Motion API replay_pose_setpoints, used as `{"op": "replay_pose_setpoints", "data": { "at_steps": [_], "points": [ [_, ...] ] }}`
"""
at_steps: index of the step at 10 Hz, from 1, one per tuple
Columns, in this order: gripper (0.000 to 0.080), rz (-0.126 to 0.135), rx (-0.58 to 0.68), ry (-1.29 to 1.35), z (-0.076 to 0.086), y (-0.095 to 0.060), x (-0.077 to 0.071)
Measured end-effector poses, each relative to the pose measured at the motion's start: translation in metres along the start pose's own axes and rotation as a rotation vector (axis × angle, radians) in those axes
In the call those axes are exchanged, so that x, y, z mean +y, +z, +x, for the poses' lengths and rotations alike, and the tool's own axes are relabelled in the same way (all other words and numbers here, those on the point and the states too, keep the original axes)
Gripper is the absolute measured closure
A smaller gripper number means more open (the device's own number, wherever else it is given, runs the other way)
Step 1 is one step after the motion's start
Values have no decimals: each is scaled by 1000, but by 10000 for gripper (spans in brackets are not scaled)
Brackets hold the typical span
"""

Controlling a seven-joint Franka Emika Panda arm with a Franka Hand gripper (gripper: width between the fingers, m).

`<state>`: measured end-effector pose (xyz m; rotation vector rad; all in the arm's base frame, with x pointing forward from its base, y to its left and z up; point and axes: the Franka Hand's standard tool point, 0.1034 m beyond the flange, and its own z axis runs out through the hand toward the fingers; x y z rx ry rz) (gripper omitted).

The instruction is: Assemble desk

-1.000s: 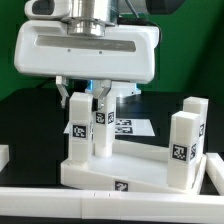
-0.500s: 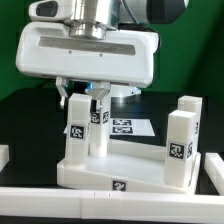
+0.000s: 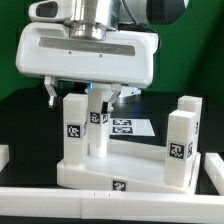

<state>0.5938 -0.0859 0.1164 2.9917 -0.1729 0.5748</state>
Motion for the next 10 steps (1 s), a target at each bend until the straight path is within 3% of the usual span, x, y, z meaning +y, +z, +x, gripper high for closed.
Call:
{"op": "replay_pose_setpoints", "data": {
  "at_steps": [3, 6, 10],
  "points": [
    [152, 0, 0, 11, 3, -5, 7],
    [151, 20, -9, 25, 10, -19, 9],
    [151, 34, -52, 30, 5, -15, 6]
  ]
}}
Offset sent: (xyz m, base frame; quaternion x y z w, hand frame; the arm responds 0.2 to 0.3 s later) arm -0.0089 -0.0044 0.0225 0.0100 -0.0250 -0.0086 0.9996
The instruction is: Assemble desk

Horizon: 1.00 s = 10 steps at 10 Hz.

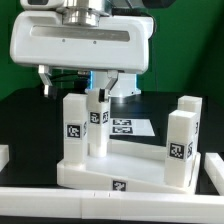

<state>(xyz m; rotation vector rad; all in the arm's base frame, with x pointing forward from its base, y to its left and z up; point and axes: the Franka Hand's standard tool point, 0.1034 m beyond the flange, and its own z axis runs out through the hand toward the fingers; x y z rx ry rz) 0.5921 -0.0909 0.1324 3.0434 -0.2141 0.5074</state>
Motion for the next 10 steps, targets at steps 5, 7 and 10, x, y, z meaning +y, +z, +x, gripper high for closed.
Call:
{"op": "replay_pose_setpoints", "data": {
  "at_steps": [5, 7, 10],
  "points": [
    [151, 76, -316, 22, -7, 12, 7],
    [151, 77, -349, 13, -5, 15, 8],
    [204, 78, -349, 7, -4, 15, 5]
  ]
}}
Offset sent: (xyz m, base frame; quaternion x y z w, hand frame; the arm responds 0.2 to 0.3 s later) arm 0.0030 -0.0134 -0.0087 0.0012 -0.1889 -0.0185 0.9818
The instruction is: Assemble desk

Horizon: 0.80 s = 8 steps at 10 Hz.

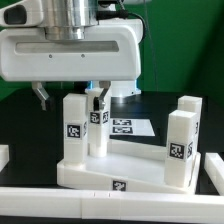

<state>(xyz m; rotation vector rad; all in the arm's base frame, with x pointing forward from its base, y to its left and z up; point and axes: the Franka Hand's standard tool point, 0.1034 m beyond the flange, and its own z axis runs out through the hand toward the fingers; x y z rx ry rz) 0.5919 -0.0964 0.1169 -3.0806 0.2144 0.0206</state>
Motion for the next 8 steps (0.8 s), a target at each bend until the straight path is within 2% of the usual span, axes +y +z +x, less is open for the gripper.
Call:
{"op": "replay_pose_setpoints", "data": {
  "at_steps": [1, 2, 3, 6, 8],
  "points": [
    [381, 0, 0, 1, 0, 0, 1],
    [381, 0, 0, 1, 0, 0, 1],
    [511, 0, 0, 1, 0, 0, 1],
    [511, 0, 0, 28, 0, 0, 1],
    [511, 7, 1, 187, -1, 0, 2]
  ]
}}
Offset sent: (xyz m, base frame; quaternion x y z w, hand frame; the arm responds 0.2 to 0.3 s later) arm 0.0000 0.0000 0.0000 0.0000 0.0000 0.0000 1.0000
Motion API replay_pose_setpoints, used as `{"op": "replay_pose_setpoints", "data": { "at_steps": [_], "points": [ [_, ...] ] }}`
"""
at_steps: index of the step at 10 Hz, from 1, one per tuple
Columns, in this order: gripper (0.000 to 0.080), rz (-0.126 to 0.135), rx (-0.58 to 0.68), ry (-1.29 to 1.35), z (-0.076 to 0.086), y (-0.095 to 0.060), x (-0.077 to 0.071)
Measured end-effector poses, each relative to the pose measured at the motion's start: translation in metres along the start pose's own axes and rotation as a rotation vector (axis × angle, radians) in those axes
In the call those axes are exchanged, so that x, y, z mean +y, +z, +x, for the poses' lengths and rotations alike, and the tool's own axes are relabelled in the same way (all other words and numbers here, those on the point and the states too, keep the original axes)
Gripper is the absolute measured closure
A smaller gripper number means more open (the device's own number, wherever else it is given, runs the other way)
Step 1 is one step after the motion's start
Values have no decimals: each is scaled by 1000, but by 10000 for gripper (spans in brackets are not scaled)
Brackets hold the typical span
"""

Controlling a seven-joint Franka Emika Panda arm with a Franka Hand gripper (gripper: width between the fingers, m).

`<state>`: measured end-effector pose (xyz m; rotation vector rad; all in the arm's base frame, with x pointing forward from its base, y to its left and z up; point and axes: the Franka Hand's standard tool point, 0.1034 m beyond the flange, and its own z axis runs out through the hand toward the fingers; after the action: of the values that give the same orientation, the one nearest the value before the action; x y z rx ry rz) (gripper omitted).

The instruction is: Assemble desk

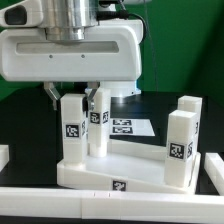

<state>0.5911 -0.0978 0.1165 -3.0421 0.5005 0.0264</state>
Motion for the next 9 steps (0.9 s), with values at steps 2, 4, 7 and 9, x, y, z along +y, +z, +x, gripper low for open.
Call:
{"op": "replay_pose_setpoints", "data": {
  "at_steps": [2, 4, 7, 9],
  "points": [
    [511, 2, 2, 198, 0, 0, 0],
    [511, 5, 1, 412, -1, 1, -2],
    [509, 11, -2, 754, -1, 1, -4],
    [509, 18, -6, 938, -1, 1, -5]
  ]
}}
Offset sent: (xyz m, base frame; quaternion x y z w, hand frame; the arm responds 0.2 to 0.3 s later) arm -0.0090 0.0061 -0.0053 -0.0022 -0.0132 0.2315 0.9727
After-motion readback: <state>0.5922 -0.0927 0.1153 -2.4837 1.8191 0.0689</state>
